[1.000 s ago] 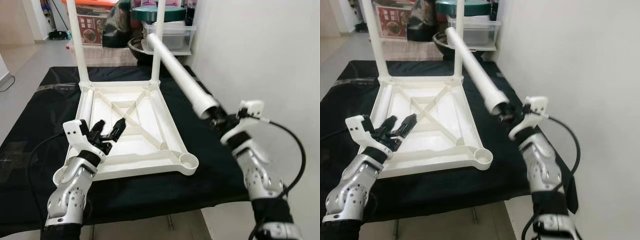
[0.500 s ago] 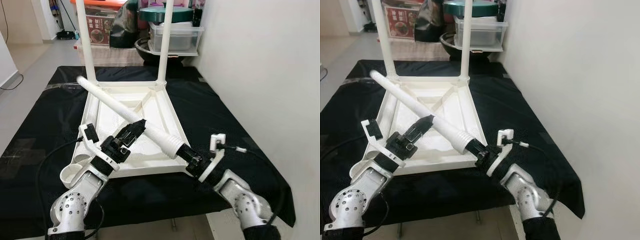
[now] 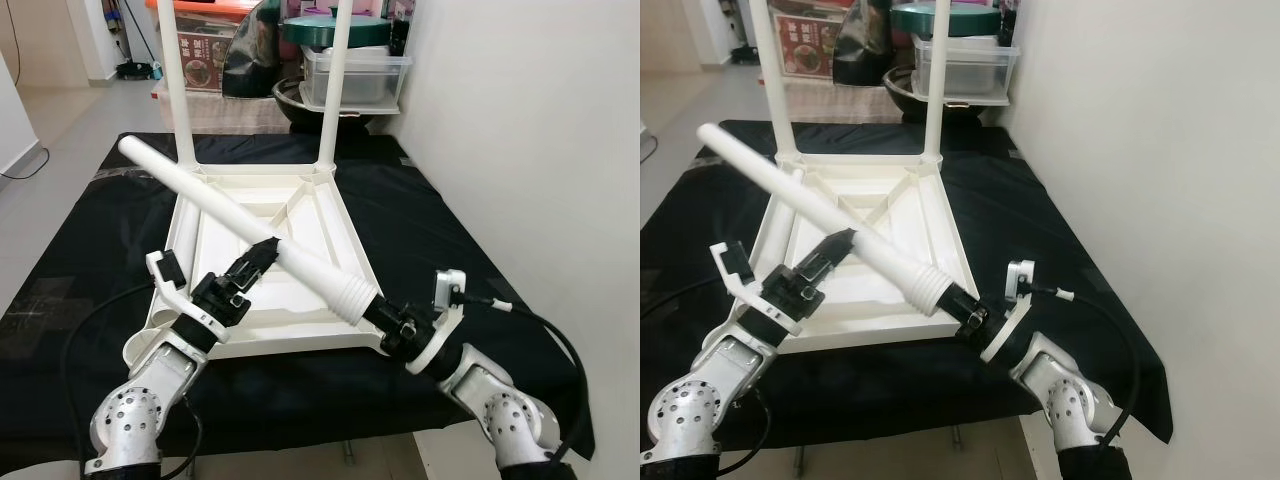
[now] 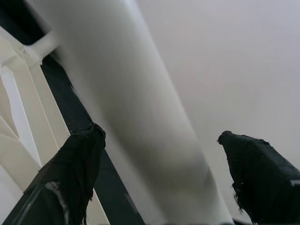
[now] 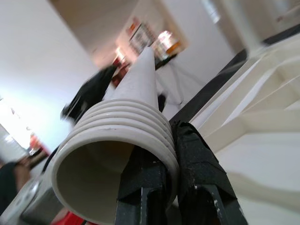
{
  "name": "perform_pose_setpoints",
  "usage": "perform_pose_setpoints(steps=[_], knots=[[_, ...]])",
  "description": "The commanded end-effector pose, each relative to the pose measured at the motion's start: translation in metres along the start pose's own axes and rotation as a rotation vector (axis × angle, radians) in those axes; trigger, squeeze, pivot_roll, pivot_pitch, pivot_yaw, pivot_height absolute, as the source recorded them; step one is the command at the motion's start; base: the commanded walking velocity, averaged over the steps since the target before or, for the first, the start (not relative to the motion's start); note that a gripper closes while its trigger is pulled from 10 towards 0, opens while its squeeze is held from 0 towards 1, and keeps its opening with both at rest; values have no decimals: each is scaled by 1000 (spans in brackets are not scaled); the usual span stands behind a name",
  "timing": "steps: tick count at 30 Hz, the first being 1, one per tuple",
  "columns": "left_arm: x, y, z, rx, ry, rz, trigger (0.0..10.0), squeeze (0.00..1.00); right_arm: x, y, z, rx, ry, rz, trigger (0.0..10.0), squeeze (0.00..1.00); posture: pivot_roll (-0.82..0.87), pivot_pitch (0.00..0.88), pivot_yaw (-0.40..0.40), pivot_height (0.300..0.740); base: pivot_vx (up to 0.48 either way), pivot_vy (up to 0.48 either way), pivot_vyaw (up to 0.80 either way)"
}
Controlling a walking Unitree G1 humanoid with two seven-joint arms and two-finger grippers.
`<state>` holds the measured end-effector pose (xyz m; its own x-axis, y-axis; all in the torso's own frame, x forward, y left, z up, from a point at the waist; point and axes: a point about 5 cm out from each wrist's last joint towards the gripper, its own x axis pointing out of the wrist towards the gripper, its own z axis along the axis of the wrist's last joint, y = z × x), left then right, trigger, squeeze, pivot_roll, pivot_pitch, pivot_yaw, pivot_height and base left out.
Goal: Building children table
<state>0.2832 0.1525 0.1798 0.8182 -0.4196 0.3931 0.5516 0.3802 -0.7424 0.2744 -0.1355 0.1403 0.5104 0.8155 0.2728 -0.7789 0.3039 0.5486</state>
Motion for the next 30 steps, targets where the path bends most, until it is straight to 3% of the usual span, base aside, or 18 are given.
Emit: perform_pose_setpoints(steps=[1, 8, 15, 17, 20, 27, 28, 30], knots=[[1, 1, 4, -13, -2, 2, 10000, 0, 0, 5, -1, 4, 14, 45, 0, 0, 40, 0, -86, 740, 0, 0, 0], [1, 2, 13, -28, -34, 2, 10000, 0, -8, 8, -5, 34, 51, 69, 0, 0, 37, 0, -85, 740, 0, 0, 0], [-8, 8, 47, -4, -142, 26, 10000, 0, -30, 7, -12, 64, 115, 83, 0, 0, 38, 0, -88, 740, 0, 0, 0], [-8, 8, 47, -4, -142, 26, 10000, 0, -30, 7, -12, 64, 115, 83, 0, 0, 38, 0, -88, 740, 0, 0, 0], [-19, 15, 71, 23, -209, 59, 10000, 0, -35, 6, -10, 59, 130, 82, 0, 0, 41, 0, -92, 740, 0, 0, 0], [-19, 16, 74, 23, -213, 54, 10000, 0, -35, 9, -11, 60, 151, 105, 0, 0, 42, 0, -93, 740, 0, 0, 0], [-18, 15, 72, 15, -210, 48, 5686, 0, -35, 9, -11, 58, 155, 109, 0, 0, 39, 0, -90, 740, 0, 0, 0], [-17, 15, 71, 8, -208, 44, 5686, 0, -35, 9, -11, 56, 158, 112, 0, 0, 39, 0, -90, 740, 0, 0, 0]])
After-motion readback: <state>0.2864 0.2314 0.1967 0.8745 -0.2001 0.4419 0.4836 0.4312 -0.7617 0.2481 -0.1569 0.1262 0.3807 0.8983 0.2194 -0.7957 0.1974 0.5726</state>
